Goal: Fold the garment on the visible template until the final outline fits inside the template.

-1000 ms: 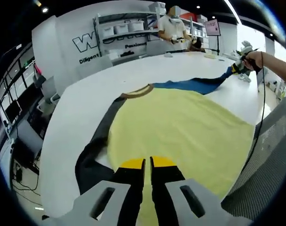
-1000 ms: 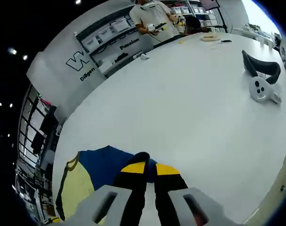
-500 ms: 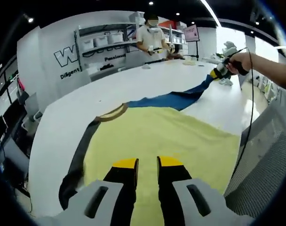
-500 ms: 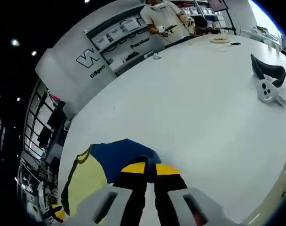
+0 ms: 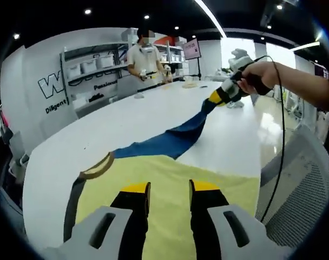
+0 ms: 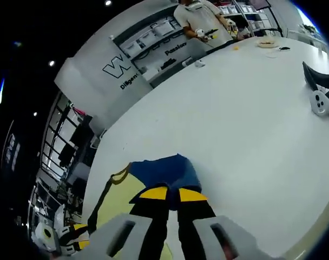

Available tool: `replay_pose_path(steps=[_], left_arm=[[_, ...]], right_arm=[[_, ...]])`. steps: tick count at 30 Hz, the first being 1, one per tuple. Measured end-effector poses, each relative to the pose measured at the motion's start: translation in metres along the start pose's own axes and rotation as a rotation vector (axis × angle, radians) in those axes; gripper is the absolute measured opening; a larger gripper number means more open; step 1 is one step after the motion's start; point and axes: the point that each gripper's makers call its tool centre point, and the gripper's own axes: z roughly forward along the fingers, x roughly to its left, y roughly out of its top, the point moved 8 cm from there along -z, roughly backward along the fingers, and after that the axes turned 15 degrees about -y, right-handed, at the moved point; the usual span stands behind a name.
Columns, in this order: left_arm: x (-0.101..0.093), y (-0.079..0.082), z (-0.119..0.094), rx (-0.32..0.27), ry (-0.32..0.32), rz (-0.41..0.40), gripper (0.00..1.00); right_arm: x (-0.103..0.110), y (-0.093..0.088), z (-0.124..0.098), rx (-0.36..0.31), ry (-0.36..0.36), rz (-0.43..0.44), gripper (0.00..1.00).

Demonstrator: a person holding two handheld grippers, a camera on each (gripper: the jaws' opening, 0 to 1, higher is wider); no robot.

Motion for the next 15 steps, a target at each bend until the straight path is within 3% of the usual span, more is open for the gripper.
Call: replay_pose_path(steps=[10,13,15], left_arm=[[-0.001,0.040,0.035,-0.031,-0.085,0.119,0.25],[0.001,0.042,0.040,-0.030,-0.077,0.046,0.21],[0.001,0.043,0.042,-0.059,-0.095,-0.070,0.19]], right_arm=[[0.030,-0.011,-0.011,0.015,0.087,-0.046,0.00],[0.035,-0.012,-0.013,0.019,0.103,-0.050,0.00],[0.037,-0.013,-0.014,0.019,0.112,-0.051,0.00]])
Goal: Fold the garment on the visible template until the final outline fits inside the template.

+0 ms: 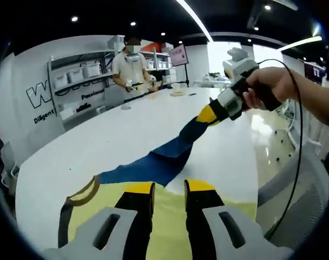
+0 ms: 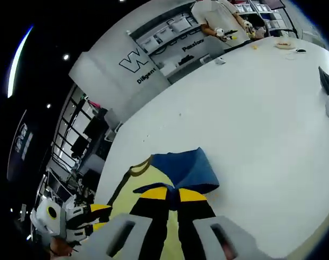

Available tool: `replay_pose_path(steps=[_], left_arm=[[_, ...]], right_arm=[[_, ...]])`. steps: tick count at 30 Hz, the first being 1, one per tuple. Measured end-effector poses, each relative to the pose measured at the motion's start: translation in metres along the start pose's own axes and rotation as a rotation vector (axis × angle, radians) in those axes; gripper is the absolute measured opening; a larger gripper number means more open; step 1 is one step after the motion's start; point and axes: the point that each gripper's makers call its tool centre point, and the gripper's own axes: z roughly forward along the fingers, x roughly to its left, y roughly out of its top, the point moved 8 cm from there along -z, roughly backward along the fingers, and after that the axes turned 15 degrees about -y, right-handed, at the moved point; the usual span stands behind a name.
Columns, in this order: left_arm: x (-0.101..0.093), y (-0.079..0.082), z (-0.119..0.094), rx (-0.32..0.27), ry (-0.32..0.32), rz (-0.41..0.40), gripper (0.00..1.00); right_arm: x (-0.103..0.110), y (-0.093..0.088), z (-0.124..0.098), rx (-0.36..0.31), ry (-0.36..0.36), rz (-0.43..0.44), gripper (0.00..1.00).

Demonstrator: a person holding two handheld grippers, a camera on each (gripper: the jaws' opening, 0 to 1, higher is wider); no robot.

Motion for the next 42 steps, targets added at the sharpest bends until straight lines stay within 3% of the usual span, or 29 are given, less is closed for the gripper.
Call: replay_pose_path(steps=[3,6,7,9,10,11,13,14,16,17,19,21,22,24,26,28,30,32,34,38,42], left_arm=[[-0.001,0.000,0.005,-0.072,-0.064,-0.189,0.19],[0.002,0.000,0.010,-0.123,-0.101,-0.370,0.23],[0.002,0.000,0.011,-0.132,-0.104,-0.402,0.23],[0.005,-0.001,0.014,-0.180,-0.131,-0.541,0.21],[0.006,-0.001,0.015,-0.192,-0.129,-0.564,0.21],[0.008,-0.002,0.018,-0.243,-0.147,-0.693,0.24],[0.009,-0.003,0.020,-0.279,-0.188,-0.785,0.28],[0.008,-0.002,0.023,-0.357,-0.241,-0.932,0.26],[0.008,-0.002,0.029,-0.441,-0.304,-1.063,0.21],[0.008,-0.005,0.033,-0.449,-0.332,-1.147,0.22],[0.009,-0.006,0.037,-0.470,-0.344,-1.172,0.26],[0.008,-0.007,0.042,-0.520,-0.349,-1.266,0.36],[0.011,-0.007,0.046,-0.563,-0.371,-1.353,0.39],[0.013,-0.009,0.048,-0.577,-0.346,-1.389,0.39],[0.017,-0.010,0.053,-0.574,-0.331,-1.373,0.44],[0.016,-0.009,0.057,-0.576,-0.352,-1.453,0.53],[0.016,-0.007,0.059,-0.598,-0.369,-1.474,0.53],[0.016,-0.008,0.062,-0.584,-0.352,-1.468,0.53],[0.017,-0.009,0.065,-0.584,-0.352,-1.532,0.52],[0.021,-0.010,0.069,-0.595,-0.326,-1.528,0.43],[0.021,-0.014,0.070,-0.566,-0.287,-1.511,0.23]], right_arm=[[0.004,-0.002,0.000,0.004,0.014,-0.004,0.00],[0.008,-0.006,0.001,0.012,0.025,-0.006,0.00],[0.008,-0.006,0.001,0.014,0.026,-0.007,0.00],[0.010,-0.008,0.003,0.018,0.030,-0.005,0.00],[0.010,-0.009,0.003,0.018,0.031,-0.005,0.00],[0.011,-0.010,0.004,0.021,0.033,-0.007,0.00],[0.013,-0.011,0.005,0.019,0.030,-0.017,0.00],[0.014,-0.013,0.005,0.022,0.031,-0.030,0.00],[0.018,-0.016,0.008,0.028,0.039,-0.037,0.00],[0.020,-0.019,0.010,0.039,0.048,-0.044,0.00],[0.022,-0.021,0.011,0.041,0.049,-0.041,0.00],[0.026,-0.023,0.011,0.040,0.056,-0.063,0.00],[0.028,-0.024,0.011,0.040,0.060,-0.070,0.00],[0.031,-0.025,0.012,0.044,0.068,-0.082,0.00],[0.033,-0.026,0.013,0.047,0.075,-0.093,0.00],[0.036,-0.027,0.013,0.046,0.082,-0.109,0.00],[0.037,-0.029,0.013,0.045,0.083,-0.124,0.00],[0.038,-0.030,0.013,0.045,0.082,-0.134,0.00],[0.040,-0.033,0.013,0.048,0.090,-0.148,0.00],[0.042,-0.036,0.014,0.057,0.096,-0.156,0.00],[0.045,-0.039,0.016,0.062,0.105,-0.186,0.00]])
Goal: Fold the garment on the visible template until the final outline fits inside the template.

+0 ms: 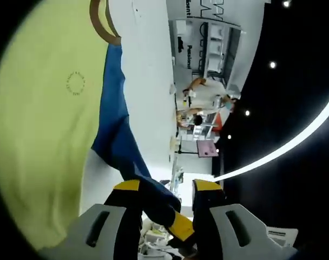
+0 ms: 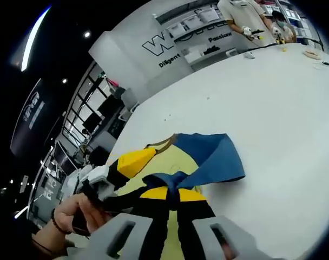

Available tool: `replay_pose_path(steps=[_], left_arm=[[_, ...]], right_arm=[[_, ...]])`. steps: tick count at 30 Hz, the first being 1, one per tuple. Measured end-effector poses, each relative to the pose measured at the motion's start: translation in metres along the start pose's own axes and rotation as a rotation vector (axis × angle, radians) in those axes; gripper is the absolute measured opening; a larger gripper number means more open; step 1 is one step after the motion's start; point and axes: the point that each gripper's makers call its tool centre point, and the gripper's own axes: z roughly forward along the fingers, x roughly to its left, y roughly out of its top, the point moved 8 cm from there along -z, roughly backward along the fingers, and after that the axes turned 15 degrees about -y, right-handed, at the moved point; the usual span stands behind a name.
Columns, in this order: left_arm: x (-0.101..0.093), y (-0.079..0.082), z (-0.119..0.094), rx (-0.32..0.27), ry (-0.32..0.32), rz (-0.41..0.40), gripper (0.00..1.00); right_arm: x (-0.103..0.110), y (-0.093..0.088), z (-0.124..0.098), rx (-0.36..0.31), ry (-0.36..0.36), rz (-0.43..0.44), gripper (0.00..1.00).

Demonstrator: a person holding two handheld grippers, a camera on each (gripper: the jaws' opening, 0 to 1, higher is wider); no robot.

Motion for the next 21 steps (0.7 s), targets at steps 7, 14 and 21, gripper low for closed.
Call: replay_pose_path(steps=[7,14,21], left_arm=[[0.005,0.005,-0.006,-0.011,0.034,0.031,0.00],[-0.003,0.014,-0.012,0.005,0.023,0.120,0.00],[-0.013,0.032,-0.022,0.012,0.021,0.234,0.00]], right_arm=[[0.004,-0.004,0.003,0.011,0.004,-0.041,0.00],[0.013,-0.008,0.002,0.025,0.019,-0.140,0.04],[0.023,-0.009,0.001,0.006,0.057,-0.239,0.19]])
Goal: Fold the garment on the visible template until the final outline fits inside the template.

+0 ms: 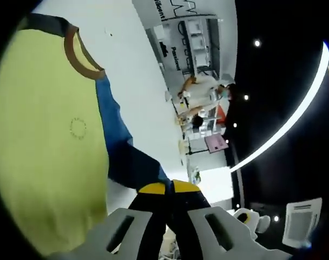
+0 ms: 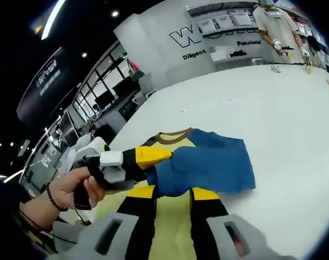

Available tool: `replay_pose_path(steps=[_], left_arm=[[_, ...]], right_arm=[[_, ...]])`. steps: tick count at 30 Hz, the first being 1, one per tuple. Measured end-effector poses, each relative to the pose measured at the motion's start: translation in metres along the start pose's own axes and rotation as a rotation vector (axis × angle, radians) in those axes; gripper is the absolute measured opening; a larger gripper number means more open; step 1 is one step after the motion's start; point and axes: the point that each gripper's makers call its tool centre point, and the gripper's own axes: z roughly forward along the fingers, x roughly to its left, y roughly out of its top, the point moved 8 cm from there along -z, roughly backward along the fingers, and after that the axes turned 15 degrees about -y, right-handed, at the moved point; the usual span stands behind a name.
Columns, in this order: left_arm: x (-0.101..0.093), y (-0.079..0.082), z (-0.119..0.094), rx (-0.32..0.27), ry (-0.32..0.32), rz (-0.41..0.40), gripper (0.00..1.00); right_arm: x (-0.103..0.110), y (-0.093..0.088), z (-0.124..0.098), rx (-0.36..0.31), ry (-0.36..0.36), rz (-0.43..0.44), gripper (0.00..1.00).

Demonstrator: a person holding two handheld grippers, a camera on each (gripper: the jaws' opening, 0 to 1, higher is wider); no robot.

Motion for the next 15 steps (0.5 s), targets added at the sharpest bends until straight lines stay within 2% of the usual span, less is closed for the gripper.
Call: replay_pose_path(steps=[1,4,11,12,15], left_arm=[[0.000,0.003,-0.001,-0.003,0.000,0.005,0.00],[-0.002,0.011,-0.008,0.023,0.031,0.095,0.00],[-0.005,0.029,-0.023,0.026,0.058,0.169,0.00],[-0.004,0.034,-0.028,0.058,0.088,0.227,0.00],[-0.005,0.040,-0.033,0.076,0.118,0.312,0.00]], right_arm=[[0.000,0.000,0.000,0.002,0.000,0.000,0.21],[-0.001,-0.001,0.000,0.010,0.010,0.010,0.22],[-0.008,-0.003,0.002,0.027,-0.008,0.005,0.23],[-0.010,-0.004,0.003,0.030,-0.013,0.007,0.23],[-0.011,-0.005,0.003,0.034,-0.018,0.011,0.23]])
